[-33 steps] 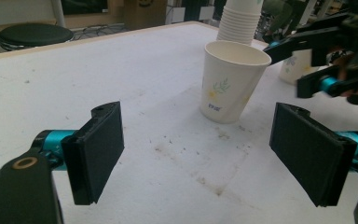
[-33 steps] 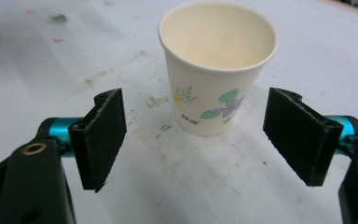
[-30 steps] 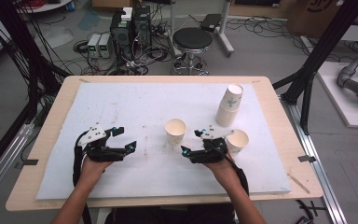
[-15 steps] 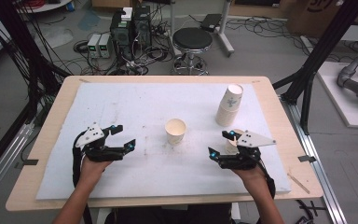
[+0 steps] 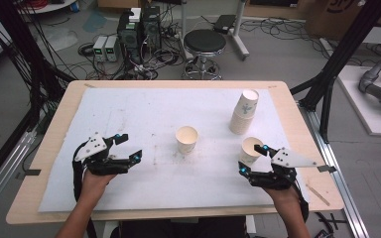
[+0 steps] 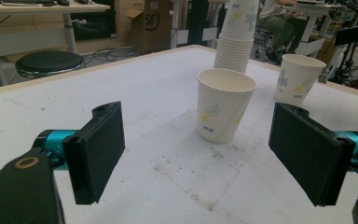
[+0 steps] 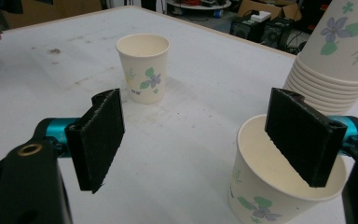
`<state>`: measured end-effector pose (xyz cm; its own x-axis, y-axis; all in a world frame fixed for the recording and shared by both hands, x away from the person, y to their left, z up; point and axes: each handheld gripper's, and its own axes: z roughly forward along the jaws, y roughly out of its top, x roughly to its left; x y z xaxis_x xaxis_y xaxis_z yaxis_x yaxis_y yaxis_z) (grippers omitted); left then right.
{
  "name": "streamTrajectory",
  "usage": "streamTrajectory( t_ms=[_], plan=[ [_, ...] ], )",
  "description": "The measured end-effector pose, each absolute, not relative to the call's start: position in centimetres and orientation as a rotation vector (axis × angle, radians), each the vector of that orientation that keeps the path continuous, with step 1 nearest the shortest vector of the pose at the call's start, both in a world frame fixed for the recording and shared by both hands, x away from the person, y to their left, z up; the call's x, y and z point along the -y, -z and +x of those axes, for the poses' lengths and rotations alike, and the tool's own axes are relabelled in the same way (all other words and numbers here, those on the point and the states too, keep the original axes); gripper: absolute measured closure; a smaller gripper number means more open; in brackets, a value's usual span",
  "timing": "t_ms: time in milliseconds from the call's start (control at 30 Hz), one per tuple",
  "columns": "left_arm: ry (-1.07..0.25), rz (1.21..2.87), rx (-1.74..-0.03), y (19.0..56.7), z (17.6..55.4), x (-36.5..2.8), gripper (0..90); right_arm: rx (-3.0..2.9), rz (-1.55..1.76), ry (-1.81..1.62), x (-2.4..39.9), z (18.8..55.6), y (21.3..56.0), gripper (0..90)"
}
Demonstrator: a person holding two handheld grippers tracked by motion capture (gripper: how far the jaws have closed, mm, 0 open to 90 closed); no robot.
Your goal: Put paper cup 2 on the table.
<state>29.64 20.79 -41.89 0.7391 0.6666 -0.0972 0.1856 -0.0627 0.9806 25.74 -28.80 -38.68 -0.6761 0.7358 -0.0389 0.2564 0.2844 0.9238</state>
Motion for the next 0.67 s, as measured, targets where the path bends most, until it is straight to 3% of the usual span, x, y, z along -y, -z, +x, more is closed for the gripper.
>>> streamTrajectory(
  t_ms=[667],
  plan=[
    [-0.445, 1.623, -0.702, 42.11, 29.78, -20.63, 18.3, -2.060, 0.889, -1.380, 29.62, 25.65, 39.11, 20.3]
  ],
)
